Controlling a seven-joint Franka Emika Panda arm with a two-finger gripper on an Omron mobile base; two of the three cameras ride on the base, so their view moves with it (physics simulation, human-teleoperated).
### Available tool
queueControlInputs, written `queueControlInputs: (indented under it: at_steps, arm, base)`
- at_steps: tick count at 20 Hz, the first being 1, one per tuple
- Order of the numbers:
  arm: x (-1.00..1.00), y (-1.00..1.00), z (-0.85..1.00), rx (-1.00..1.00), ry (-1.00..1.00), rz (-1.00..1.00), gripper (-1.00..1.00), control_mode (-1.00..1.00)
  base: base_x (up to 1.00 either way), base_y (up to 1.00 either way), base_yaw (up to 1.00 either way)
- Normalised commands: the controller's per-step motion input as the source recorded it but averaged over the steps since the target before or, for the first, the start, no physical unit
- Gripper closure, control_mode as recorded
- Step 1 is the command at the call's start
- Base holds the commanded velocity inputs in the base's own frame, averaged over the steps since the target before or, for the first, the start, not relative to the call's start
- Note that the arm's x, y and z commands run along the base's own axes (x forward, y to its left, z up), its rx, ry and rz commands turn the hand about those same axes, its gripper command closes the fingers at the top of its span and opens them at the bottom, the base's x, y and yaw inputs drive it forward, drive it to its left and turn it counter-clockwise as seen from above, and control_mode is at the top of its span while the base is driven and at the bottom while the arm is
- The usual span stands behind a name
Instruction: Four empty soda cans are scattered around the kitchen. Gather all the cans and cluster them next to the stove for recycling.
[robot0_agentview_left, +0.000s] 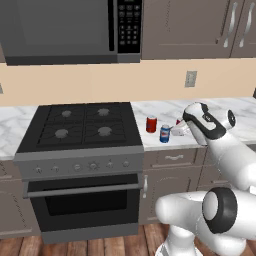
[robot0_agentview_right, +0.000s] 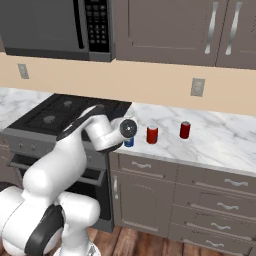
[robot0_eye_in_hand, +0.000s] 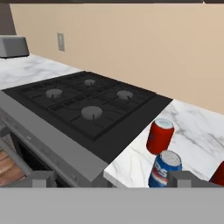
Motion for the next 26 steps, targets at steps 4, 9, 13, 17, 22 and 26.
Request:
queueControlInputs:
  at_steps: [4, 9, 13, 17, 22, 26]
  arm:
    - [-0.02, 0.0, 0.0, -0.03, 0.06, 0.0, -1.0, -1.0]
    - [-0.04, 0.0, 0.0, -0.06, 0.09, 0.0, -1.0, -1.0]
    - [-0.21, 0.0, 0.0, -0.08, 0.07, 0.0, -1.0, -1.0]
    - [-0.35, 0.0, 0.0, -0.07, 0.03, 0.0, -1.0, -1.0]
    - [-0.34, -0.02, 0.0, -0.07, 0.0, 0.0, -1.0, -1.0]
    - [-0.05, -0.01, 0.0, -0.09, 0.0, -0.01, -1.0, -1.0]
  base:
    - [0.0, 0.0, 0.0]
    - [0.0, 0.0, 0.0]
    - [0.0, 0.0, 0.0]
    - [0.0, 0.0, 0.0]
    - [0.0, 0.0, 0.0]
    - [0.0, 0.0, 0.0]
